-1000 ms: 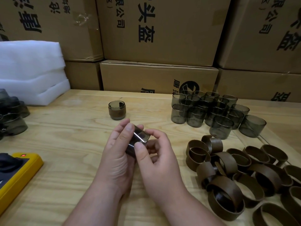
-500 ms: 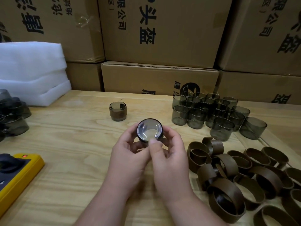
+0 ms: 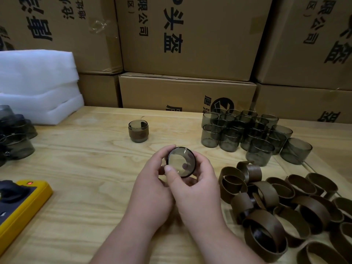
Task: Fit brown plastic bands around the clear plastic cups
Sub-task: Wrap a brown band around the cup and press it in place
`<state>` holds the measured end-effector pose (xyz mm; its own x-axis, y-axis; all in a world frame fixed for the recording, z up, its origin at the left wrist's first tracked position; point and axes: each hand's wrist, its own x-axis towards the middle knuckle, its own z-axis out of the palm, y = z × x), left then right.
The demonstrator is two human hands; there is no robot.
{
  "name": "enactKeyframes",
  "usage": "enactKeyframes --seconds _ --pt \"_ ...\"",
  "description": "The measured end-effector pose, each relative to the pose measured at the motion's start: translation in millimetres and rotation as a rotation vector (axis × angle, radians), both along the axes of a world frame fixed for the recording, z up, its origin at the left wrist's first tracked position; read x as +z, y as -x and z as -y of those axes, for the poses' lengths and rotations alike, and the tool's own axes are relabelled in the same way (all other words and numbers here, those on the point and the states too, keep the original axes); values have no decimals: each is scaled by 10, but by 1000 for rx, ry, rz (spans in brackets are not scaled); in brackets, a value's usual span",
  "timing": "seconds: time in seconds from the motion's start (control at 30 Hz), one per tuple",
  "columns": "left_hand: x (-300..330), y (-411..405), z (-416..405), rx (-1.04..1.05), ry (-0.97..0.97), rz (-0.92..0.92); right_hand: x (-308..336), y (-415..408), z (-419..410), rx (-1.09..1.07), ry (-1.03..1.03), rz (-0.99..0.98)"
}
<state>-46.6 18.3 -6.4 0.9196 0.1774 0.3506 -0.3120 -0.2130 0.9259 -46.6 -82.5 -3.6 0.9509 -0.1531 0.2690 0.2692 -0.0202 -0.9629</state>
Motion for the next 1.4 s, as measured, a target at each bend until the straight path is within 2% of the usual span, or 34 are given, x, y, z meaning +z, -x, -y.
enactKeyframes --seconds 0.1,0.4,0.63,0.9,1.17,1.4 --pt "8 24 9 3 -115 9 -17 -22 17 -46 2 0" --pt "3 56 27 -67 -271 42 61 -38 92 -179 -71 -37" --pt "12 60 29 -74 -204 4 16 -88 98 -197 -148 -51" --pt "29 35 28 -64 -58 6 -10 -100 76 -71 -274 -64" --pt "11 -15 -13 -27 60 -12 -9 -28 22 103 -145 -11" --pt "-28 -39 -29 8 72 -26 15 -28 33 98 -134 29"
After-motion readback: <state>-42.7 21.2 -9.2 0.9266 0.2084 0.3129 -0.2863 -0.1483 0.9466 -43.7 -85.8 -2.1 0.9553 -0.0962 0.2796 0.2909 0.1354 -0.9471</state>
